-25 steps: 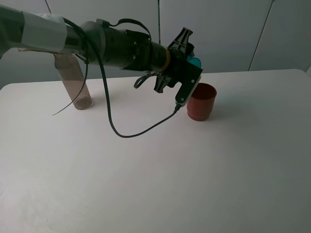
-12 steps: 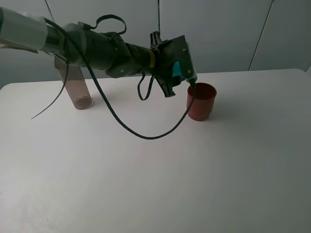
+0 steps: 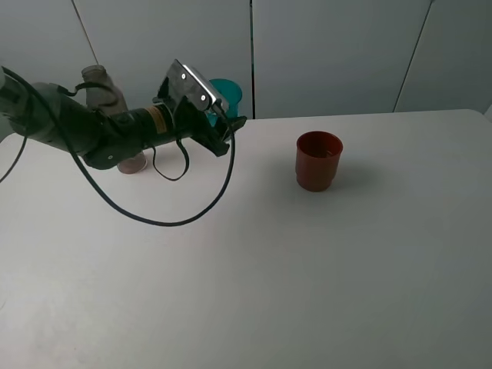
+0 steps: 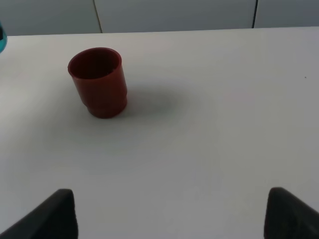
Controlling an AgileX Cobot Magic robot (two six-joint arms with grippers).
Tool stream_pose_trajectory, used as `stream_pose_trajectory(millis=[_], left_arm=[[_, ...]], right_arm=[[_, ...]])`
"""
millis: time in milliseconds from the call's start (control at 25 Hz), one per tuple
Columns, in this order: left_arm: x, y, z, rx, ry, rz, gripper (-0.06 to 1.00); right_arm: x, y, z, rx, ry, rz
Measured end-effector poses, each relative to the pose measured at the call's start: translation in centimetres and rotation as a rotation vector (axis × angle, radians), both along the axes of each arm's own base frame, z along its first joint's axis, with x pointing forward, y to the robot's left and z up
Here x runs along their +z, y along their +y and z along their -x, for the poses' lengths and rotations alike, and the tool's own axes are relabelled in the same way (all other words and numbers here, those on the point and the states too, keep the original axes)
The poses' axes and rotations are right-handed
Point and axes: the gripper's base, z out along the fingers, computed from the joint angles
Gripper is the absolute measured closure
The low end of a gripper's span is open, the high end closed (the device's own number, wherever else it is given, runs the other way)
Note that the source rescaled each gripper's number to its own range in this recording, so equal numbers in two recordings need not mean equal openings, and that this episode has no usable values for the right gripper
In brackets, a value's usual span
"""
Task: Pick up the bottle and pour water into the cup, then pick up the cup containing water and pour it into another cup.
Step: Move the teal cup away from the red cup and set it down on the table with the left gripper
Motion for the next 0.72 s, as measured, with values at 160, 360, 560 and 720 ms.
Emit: stream_pose_trajectory(millis=[160,360,560,720], left_arm=[[-2.0,0.7,-0.2,-0.031,0.054,0.123,0.77],[-4.4,0.7,0.2,-0.083,0.070,0.255,0.77],[-6.1,1.0,0.4,-0.097,0.099,0.268,0.77],[-7.4,1.9,0.4,-0.096,0.135,0.259,0.77]], right_arm=[[0.0,0.0,0.0,0.000,0.000,0.000],[0.0,0.0,0.0,0.000,0.000,0.000],[0.0,0.0,0.0,0.000,0.000,0.000],[0.0,0.0,0.0,0.000,0.000,0.000]])
